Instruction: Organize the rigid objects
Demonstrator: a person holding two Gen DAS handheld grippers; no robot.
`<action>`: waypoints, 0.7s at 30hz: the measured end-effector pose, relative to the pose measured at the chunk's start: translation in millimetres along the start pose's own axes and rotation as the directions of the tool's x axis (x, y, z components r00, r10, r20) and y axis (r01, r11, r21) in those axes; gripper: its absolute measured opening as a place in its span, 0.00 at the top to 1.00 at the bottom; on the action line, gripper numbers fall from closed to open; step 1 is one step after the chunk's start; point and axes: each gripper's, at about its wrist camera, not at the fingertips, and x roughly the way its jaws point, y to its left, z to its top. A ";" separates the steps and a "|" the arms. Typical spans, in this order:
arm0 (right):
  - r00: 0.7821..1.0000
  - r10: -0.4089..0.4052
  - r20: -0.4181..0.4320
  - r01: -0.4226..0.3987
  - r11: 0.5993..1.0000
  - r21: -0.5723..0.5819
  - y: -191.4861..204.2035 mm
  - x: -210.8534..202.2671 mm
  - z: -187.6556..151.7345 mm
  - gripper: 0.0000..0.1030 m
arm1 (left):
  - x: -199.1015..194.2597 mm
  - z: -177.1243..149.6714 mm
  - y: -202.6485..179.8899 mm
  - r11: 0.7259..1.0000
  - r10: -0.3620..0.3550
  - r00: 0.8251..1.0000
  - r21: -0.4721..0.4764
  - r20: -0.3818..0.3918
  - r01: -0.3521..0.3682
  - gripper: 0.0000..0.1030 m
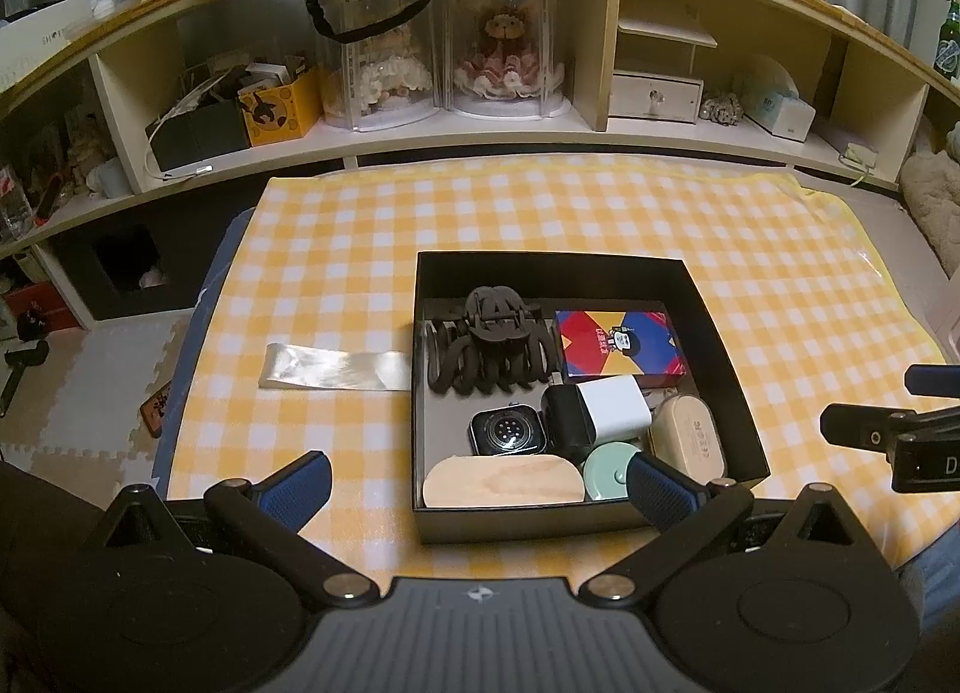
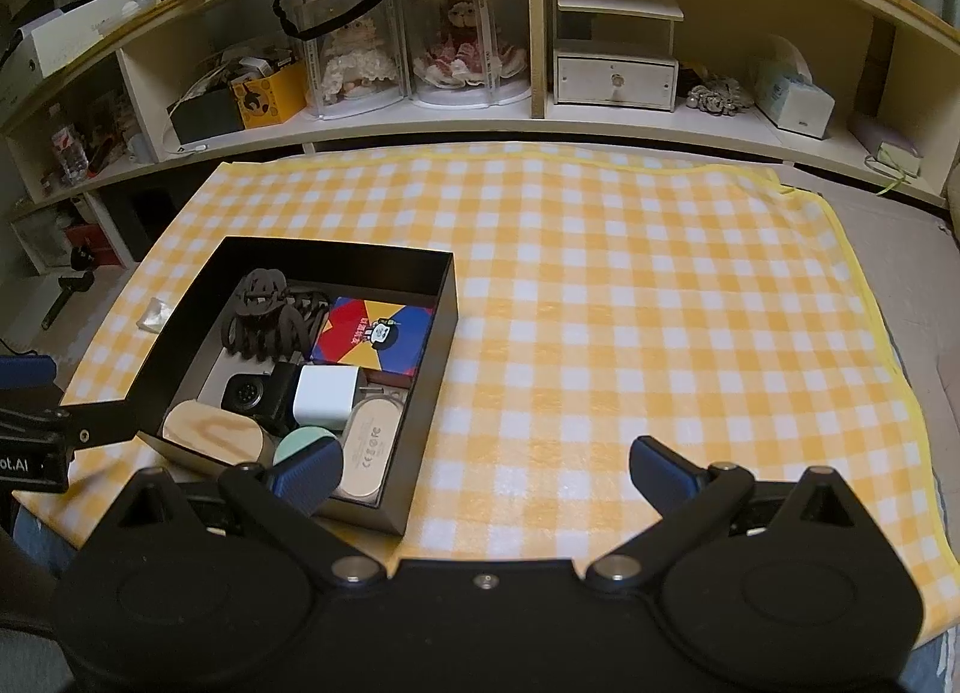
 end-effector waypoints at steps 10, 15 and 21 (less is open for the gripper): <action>1.000 0.002 -0.003 -0.002 1.000 -0.006 0.3 0.5 -0.5 0.00 | 0.1 0.3 -0.3 1.000 0.002 1.000 0.002 0.000 -0.002 0.00; 1.000 0.004 -0.003 -0.004 1.000 -0.008 0.1 0.8 -0.2 0.00 | 1.7 -1.0 0.0 1.000 0.003 1.000 0.004 -0.001 -0.003 0.00; 1.000 0.004 -0.003 -0.004 1.000 -0.006 0.2 0.7 -0.3 0.00 | 2.1 -1.2 0.1 1.000 0.005 1.000 0.005 -0.002 -0.005 0.00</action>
